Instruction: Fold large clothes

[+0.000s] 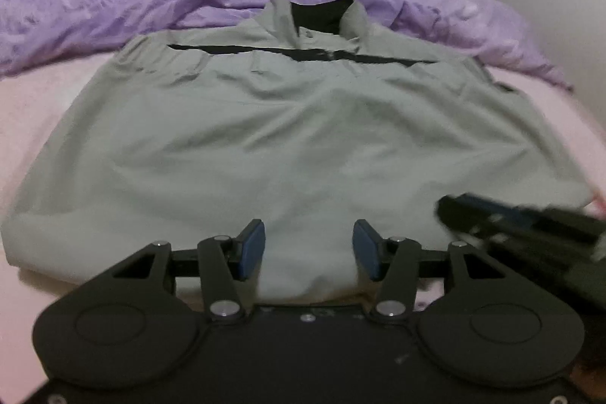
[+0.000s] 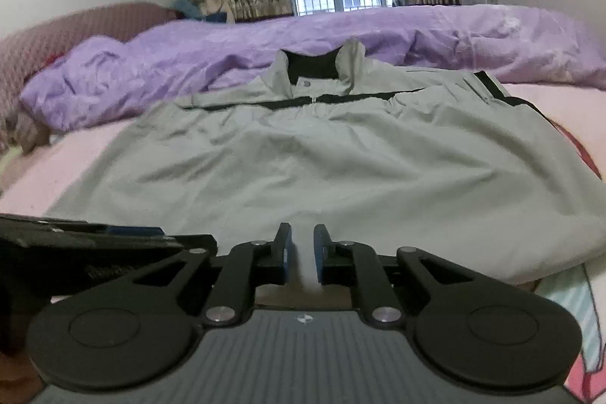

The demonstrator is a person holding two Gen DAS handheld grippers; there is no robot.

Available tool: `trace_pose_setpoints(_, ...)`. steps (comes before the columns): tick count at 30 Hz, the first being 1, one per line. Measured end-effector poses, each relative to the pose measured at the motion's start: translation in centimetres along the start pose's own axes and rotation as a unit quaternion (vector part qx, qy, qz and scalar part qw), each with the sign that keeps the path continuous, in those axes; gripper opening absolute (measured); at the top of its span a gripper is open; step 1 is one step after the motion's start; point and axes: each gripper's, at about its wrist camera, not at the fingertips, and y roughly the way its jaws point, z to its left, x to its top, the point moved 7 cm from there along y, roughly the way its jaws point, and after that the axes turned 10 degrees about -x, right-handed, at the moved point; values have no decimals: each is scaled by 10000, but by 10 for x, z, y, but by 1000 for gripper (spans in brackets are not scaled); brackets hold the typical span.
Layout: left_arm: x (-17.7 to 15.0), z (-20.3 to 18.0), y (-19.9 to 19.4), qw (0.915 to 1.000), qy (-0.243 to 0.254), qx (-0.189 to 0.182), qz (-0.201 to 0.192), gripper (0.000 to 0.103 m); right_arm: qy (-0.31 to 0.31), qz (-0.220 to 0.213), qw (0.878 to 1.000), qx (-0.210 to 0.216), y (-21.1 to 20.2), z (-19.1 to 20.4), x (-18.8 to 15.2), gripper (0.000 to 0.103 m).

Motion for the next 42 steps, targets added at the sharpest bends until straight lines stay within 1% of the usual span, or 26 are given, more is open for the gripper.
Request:
trace_pose_setpoints(2,-2,10,-5,10000,10,51,-38,55,119,86,9999,-11,1,-9,-1,11)
trace_pose_setpoints(3,-3,15,-8,9999,17,141,-29,55,128,104,9998,-134,1,-18,-1,11)
trace_pose_setpoints(4,-6,24,-16,9997,37,251,-22,55,144,135,9992,-350,2,-29,-3,11)
trace_pose_setpoints(5,-6,33,-17,9994,54,345,-25,55,203,179,9984,-491,2,-44,-5,11)
trace_pose_setpoints(7,-3,55,-24,9977,61,668,-20,55,451,266,9964,-662,3,-76,-6,5)
trace_pose_setpoints(11,-2,103,-43,9940,-231,1066,-14,54,690,253,9892,-1271,-5,-141,-10,3)
trace_pose_setpoints(12,-4,114,-47,9930,-285,1143,-35,55,752,256,9874,-1367,-6,-154,-12,0)
trace_pose_setpoints(13,-6,124,-49,9920,-348,1213,-58,55,860,274,9863,-1378,-6,-165,-14,0)
trace_pose_setpoints(14,-7,131,-51,9920,-422,1189,-92,55,1003,286,9869,-1232,-5,-172,-17,0)
trace_pose_setpoints(16,-8,140,-53,9927,-605,1030,-148,55,1259,248,9865,-1019,-6,-178,-23,0)
trace_pose_setpoints(18,-4,138,-54,9928,-606,1032,-37,54,1095,246,9875,-1103,-6,-174,-24,0)
trace_pose_setpoints(19,1,136,-56,9928,-644,1011,41,52,963,316,9880,-1167,-6,-171,-20,1)
trace_pose_setpoints(20,9,134,-56,9936,-664,915,37,52,940,380,9878,-1183,-8,-169,-15,9)
trace_pose_setpoints(21,18,131,-57,9949,-655,772,-38,53,1000,343,9881,-1113,-10,-167,-6,14)
trace_pose_setpoints(23,38,122,-56,9961,-610,605,-178,52,1087,82,9906,-826,-14,-157,17,15)
trace_pose_setpoints(25,57,105,-45,9975,-465,468,-241,53,1028,-36,9934,-506,-8,-135,39,15)
trace_pose_setpoints(29,78,65,-10,9994,-158,154,-251,53,578,-102,9983,-11,20,-75,62,15)
trace_pose_setpoints(32,86,38,17,9998,100,-3,-188,53,248,-80,9994,226,41,-36,65,14)
trace_pose_setpoints(34,87,30,36,9997,252,29,-63,53,64,-11,9996,265,56,-21,62,14)
trace_pose_setpoints(35,87,30,46,9995,293,107,15,53,-37,80,9997,212,65,-16,59,14)
trace_pose_setpoints(37,84,34,59,9994,306,162,84,57,-88,275,9995,93,80,-14,47,14)
trace_pose_setpoints(40,82,40,62,9997,263,22,-14,59,-100,57,9998,137,82,-16,40,14)
trace_pose_setpoints(42,82,40,59,9997,250,-19,-4,59,-55,68,9998,185,80,-16,42,14)
